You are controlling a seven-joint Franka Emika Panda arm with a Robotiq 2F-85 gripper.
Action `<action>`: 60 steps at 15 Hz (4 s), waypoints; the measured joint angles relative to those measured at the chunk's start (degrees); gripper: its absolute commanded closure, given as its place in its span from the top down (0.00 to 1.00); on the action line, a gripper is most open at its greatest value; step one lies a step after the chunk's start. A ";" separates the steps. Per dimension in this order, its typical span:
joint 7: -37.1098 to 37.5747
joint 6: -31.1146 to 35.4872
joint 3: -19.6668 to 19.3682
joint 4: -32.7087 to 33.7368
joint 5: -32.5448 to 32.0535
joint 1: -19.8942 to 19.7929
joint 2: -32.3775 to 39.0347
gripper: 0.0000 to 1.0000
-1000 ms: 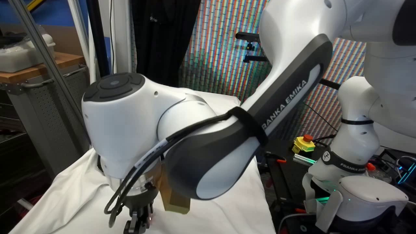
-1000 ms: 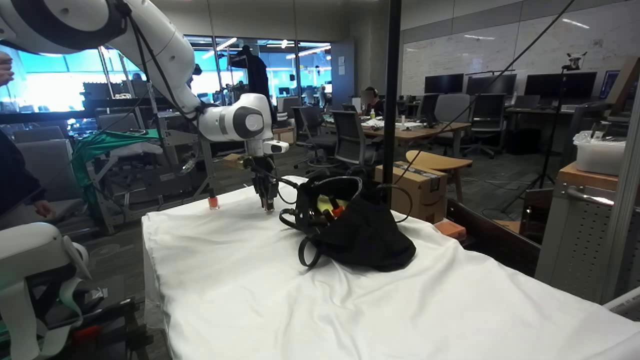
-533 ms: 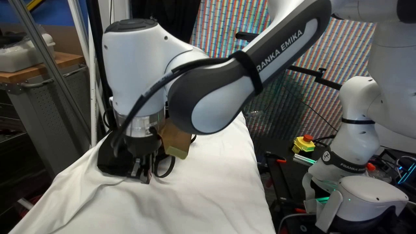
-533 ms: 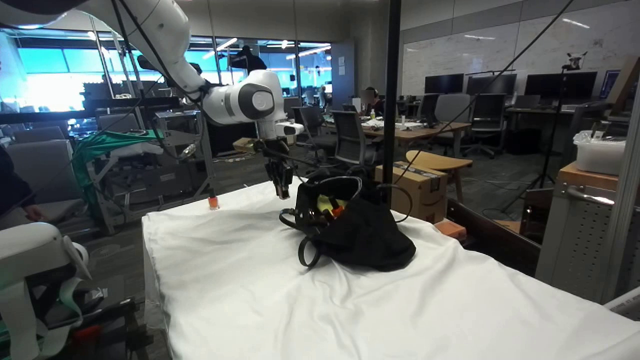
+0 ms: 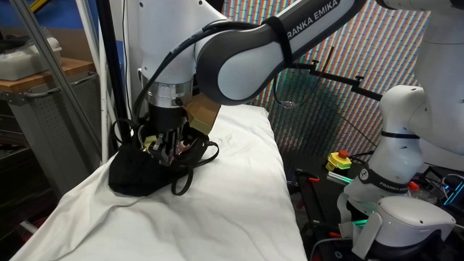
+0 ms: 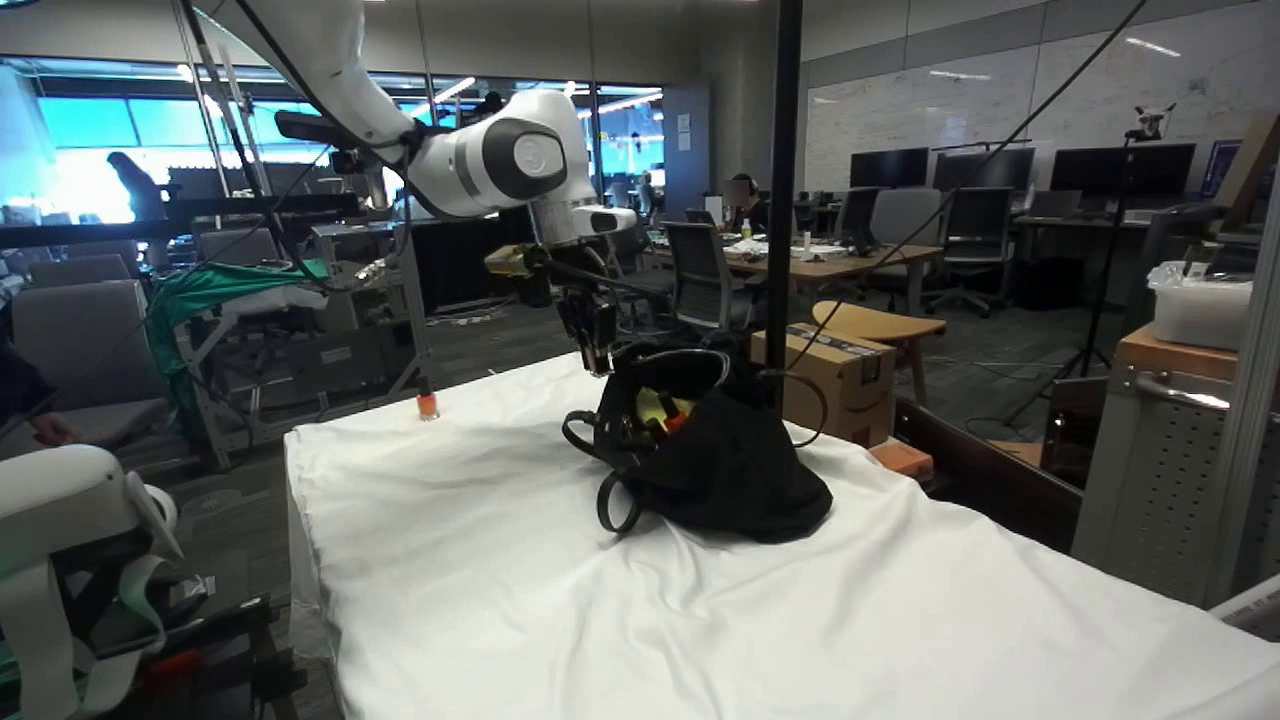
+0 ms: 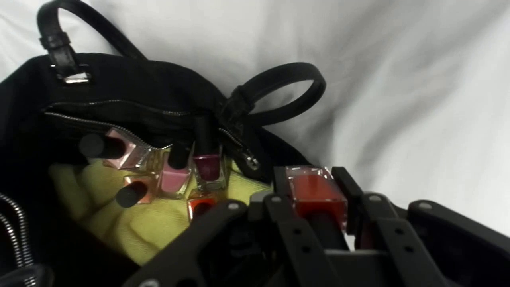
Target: Pick up the nail polish and put them in the bag
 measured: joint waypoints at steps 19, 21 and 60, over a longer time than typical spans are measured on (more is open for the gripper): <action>-2.75 3.15 -3.61 4.13 -2.94 -7.36 2.36 0.66; -2.75 3.25 -3.94 6.01 -2.95 -7.51 4.05 0.71; 21.02 -2.85 9.30 -19.99 -5.08 6.35 -10.99 1.00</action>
